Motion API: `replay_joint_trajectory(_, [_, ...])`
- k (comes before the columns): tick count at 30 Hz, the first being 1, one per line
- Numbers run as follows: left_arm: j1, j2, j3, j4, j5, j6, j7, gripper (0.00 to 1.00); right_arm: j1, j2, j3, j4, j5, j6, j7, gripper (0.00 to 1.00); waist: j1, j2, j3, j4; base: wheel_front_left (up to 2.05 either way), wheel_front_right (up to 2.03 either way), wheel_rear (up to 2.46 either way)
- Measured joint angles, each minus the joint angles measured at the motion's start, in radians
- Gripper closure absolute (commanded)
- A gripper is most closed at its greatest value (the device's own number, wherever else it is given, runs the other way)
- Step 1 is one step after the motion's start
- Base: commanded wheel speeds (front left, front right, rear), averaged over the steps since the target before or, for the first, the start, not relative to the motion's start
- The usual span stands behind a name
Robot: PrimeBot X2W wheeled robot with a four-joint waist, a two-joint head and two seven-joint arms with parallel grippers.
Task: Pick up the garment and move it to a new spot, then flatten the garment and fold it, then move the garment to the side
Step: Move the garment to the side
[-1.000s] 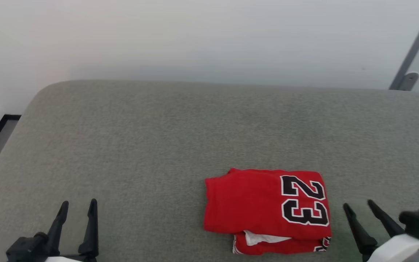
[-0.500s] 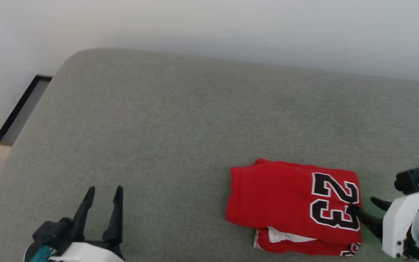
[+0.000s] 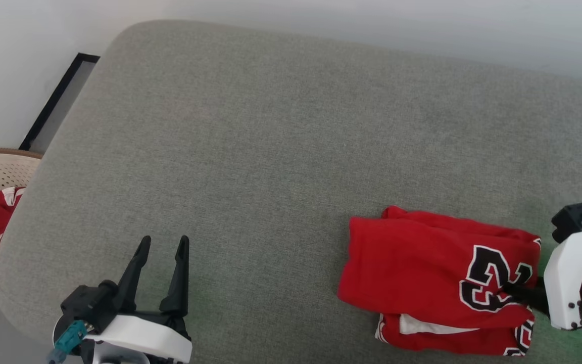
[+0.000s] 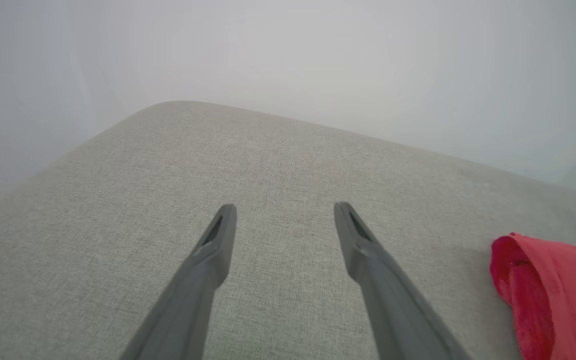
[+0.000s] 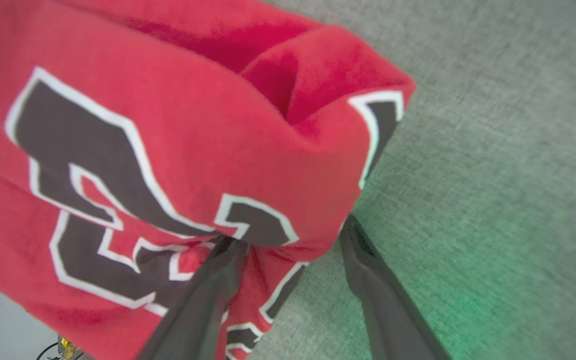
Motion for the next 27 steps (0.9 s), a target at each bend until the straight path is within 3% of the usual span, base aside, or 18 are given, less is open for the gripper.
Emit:
replay_joint_trajectory(1, [-0.004, 0.000, -0.001, 0.000, 0.000, 0.000, 0.000, 0.00, -0.005, -0.004, 0.002, -0.007, 0.002, 0.000, 0.010, 1.00, 0.0000, 0.0000, 0.005, 0.001, 0.00, 0.00, 0.00])
replay_joint_trajectory(12, [-0.082, 0.022, -0.004, -0.008, -0.005, 0.000, 0.000, 0.00, -0.056, -0.016, -0.039, -0.080, -0.007, 0.003, -0.005, 1.00, 0.0000, -0.0001, 0.026, -0.063, 0.00, 0.00, 0.00])
replay_joint_trajectory(27, [-0.294, 0.058, -0.150, 0.015, 0.015, 0.000, 0.000, 0.00, -0.209, -0.176, -0.103, -0.068, -0.086, 0.001, -0.136, 1.00, 0.0000, -0.0001, 0.081, -0.254, 0.00, 0.00, 0.00])
